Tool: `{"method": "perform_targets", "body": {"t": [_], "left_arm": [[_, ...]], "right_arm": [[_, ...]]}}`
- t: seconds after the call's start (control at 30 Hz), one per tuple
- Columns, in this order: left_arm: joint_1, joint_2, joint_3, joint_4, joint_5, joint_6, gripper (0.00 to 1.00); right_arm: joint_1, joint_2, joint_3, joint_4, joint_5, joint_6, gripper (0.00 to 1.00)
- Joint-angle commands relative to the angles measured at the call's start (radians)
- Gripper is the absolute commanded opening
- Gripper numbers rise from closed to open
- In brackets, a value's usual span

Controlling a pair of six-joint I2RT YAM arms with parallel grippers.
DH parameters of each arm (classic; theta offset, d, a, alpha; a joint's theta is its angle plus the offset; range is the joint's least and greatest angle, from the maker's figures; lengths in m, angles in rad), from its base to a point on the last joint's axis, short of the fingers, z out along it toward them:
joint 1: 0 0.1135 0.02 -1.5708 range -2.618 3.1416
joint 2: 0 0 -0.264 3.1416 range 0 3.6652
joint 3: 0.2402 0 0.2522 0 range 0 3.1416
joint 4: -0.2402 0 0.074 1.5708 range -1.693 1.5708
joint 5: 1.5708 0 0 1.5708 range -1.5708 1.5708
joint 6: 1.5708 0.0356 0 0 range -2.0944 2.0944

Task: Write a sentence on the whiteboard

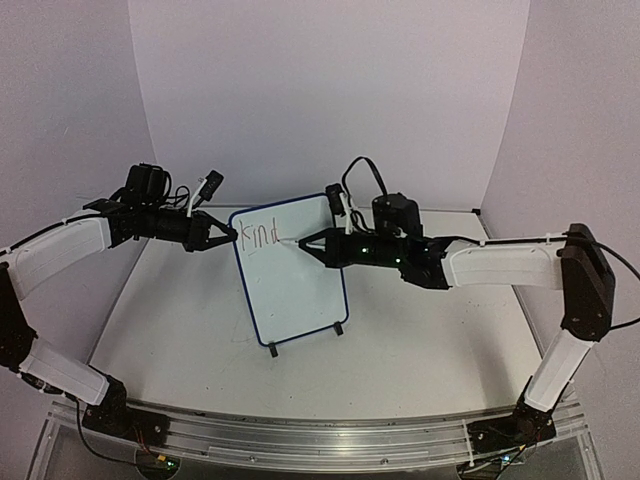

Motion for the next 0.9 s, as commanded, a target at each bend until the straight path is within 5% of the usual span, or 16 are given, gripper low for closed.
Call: {"method": "perform_targets", "body": {"t": [0.0, 0.87], "left_arm": [[-0.023, 0.015, 0.010, -0.068, -0.039, 0.057, 0.00], [-0.025, 0.020, 0.012, -0.069, -0.040, 0.058, 0.00]], "right_arm": [[-0.012, -0.054, -0.024, 0.004, 0.075, 0.006, 0.00], [-0.012, -0.030, 0.055, 0.034, 0.002, 0.000, 0.00]]}}
